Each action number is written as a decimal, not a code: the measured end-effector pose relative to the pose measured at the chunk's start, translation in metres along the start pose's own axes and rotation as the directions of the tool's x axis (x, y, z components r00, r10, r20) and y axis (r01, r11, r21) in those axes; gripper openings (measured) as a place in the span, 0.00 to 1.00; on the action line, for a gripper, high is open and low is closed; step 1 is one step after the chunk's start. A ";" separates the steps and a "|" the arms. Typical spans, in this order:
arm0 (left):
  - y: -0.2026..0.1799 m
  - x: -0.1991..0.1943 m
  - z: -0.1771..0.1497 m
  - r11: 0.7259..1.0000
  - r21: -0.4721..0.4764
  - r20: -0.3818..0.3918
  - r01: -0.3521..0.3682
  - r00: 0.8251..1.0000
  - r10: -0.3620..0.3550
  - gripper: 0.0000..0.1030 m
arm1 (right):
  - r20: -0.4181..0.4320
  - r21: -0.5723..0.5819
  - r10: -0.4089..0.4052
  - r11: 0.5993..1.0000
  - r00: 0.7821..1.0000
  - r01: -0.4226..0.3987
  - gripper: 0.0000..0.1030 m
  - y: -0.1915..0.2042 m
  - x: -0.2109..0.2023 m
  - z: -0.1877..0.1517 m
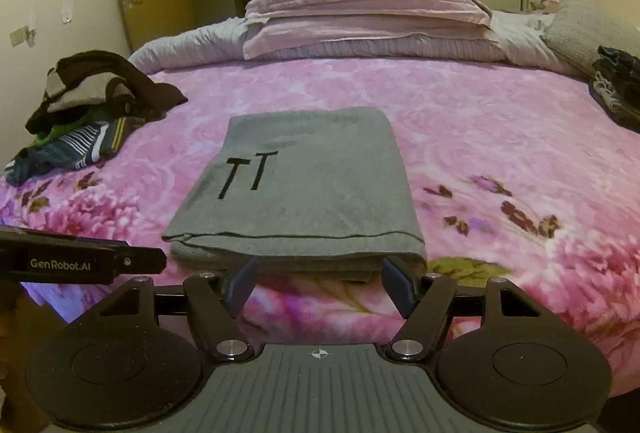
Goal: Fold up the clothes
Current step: 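Open both grippers and pull back from the folded grey skirt, then grasp the folded grey skirt with both grippers at its edge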
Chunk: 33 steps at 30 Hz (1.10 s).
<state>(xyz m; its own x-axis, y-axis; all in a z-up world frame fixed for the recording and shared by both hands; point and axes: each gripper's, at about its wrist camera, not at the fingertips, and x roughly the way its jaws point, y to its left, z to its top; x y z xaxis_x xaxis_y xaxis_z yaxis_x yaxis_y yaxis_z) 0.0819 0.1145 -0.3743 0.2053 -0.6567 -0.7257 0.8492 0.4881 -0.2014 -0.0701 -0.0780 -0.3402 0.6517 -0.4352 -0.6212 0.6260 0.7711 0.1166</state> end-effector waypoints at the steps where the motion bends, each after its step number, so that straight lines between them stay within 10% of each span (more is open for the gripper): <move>1: 0.000 -0.001 0.000 1.000 -0.001 0.002 0.002 1.000 -0.002 0.43 | 0.002 0.003 0.000 1.000 1.000 0.000 0.64 0.001 -0.002 0.000; 22: 0.020 0.007 0.021 0.994 -0.054 0.025 0.098 0.995 -0.096 0.45 | -0.012 0.130 -0.030 0.991 0.999 0.031 0.64 -0.039 0.004 -0.004; 33: 0.086 0.056 0.042 0.889 -0.380 -0.005 0.254 0.961 -0.277 0.49 | 0.024 0.385 0.018 0.923 1.000 -0.026 0.64 -0.101 0.017 0.000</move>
<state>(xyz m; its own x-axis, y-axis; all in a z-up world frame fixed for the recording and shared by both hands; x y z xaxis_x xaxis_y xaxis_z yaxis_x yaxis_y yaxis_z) 0.1867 0.0953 -0.4049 -0.0404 -0.7634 -0.6447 0.6223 0.4856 -0.6140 -0.1218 -0.1635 -0.3623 0.6729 -0.4326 -0.6001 0.7256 0.5439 0.4215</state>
